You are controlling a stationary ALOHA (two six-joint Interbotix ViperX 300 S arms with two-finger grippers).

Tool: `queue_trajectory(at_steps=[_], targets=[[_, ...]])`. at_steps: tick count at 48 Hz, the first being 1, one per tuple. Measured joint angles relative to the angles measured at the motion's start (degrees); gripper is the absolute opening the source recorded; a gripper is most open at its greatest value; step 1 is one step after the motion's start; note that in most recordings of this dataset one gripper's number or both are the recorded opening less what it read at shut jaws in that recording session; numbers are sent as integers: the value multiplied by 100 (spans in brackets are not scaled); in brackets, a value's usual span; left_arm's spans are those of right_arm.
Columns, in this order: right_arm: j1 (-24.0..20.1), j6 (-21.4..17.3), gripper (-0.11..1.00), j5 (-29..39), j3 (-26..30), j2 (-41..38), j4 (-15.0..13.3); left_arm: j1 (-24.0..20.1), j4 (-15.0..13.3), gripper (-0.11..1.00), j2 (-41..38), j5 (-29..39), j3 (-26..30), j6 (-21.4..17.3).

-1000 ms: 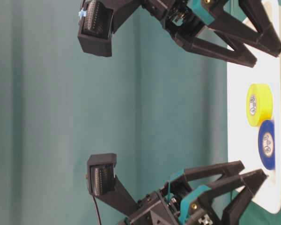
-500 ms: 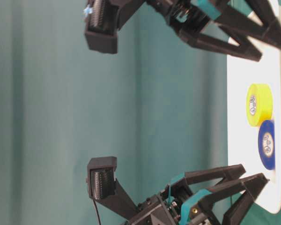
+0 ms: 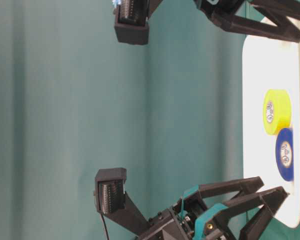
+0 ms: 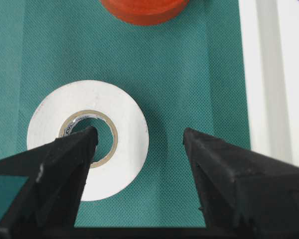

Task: Put the tape alternately from left to right into the white case.
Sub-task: 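Raise the left gripper and move it over the red roll, then lower the right gripper and grasp the white tape roll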

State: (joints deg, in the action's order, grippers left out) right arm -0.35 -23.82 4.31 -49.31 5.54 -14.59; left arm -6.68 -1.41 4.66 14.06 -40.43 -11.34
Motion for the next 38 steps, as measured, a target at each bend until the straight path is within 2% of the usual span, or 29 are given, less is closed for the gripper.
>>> queue_trajectory(at_steps=[16,38], targets=[[0,0,77,-97,141,-615,9,0,0,92,0,0,9,9],[0,0,77,-105,316,-976,9,0,0,92,0,0,0,9]])
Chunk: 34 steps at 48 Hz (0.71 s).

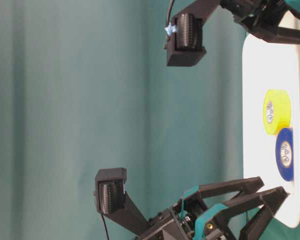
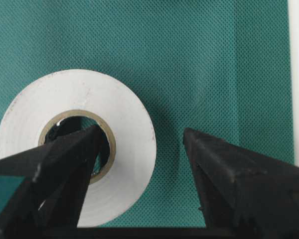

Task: Put the tape alternately from left to right into the white case.
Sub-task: 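Lower the right gripper and grasp the white tape roll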

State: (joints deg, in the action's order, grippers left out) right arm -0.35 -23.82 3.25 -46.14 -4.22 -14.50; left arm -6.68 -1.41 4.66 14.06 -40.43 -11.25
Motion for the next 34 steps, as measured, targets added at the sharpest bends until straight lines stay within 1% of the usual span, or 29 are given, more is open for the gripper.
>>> queue_trajectory(at_steps=[8,17,19,22,24,27,29,34], targets=[[0,0,77,0,18,0,0,0,0,92,0,9,0,0],[9,0,75,9,26,0,-9,0,0,92,0,0,0,0],[0,0,73,0,26,0,-9,-9,0,92,0,0,0,0],[0,0,64,9,26,9,0,0,0,92,0,0,9,0],[0,0,54,9,18,26,-9,0,-9,92,0,0,0,0],[-26,9,36,9,26,62,0,0,0,92,0,0,0,0],[-18,0,28,9,26,97,0,0,-9,92,0,0,0,0],[-9,0,27,18,18,141,-9,0,0,92,0,0,0,0]])
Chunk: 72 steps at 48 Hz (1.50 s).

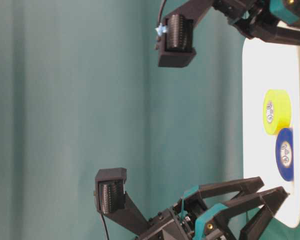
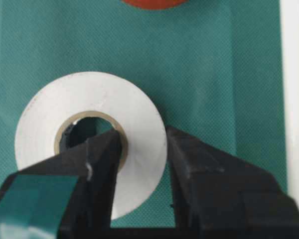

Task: Put the tape alternately from left to right into the white case.
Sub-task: 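Lower the right gripper and grasp the white tape roll, then carry the white roll into the tray and open the right gripper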

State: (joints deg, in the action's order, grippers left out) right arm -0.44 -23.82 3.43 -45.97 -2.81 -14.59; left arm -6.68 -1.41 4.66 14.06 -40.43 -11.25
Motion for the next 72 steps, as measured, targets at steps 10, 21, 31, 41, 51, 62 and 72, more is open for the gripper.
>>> queue_trajectory(at_steps=[10,21,31,41,51,62,72], targets=[[0,0,27,0,9,44,0,0,0,92,0,0,0,0],[9,9,27,26,9,352,9,0,-9,92,0,0,0,0],[9,53,27,123,79,765,0,0,-9,92,0,9,0,0],[176,70,27,185,255,932,-114,0,0,92,0,0,9,0],[563,70,27,185,378,932,-466,0,-9,92,0,0,0,0],[984,70,27,185,439,905,-668,0,0,92,0,0,9,0],[1380,70,27,185,562,659,-677,0,-9,92,0,0,9,0]])
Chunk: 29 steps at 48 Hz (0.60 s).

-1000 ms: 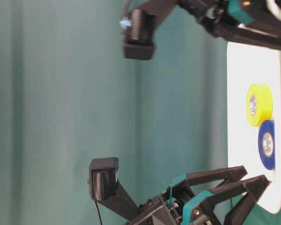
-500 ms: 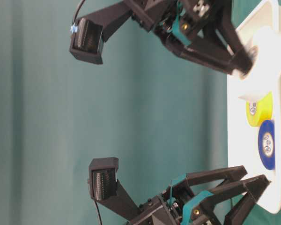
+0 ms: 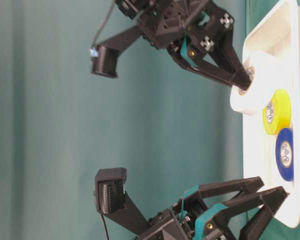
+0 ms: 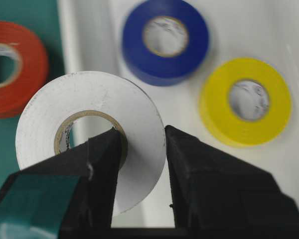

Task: Put the tape alternately from left to right into the white case.
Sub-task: 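Carry the white roll into the tray and open the right gripper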

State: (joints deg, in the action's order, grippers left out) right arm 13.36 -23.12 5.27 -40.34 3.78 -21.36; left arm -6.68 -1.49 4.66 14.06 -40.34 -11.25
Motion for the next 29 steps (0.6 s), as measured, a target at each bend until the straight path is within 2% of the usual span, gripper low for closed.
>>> queue_trajectory(at_steps=[16,29], targets=[[264,0,27,-9,308,-378,-97,0,0,92,0,0,-9,229],[396,0,27,-141,396,-501,-149,0,0,92,0,0,-53,237]])
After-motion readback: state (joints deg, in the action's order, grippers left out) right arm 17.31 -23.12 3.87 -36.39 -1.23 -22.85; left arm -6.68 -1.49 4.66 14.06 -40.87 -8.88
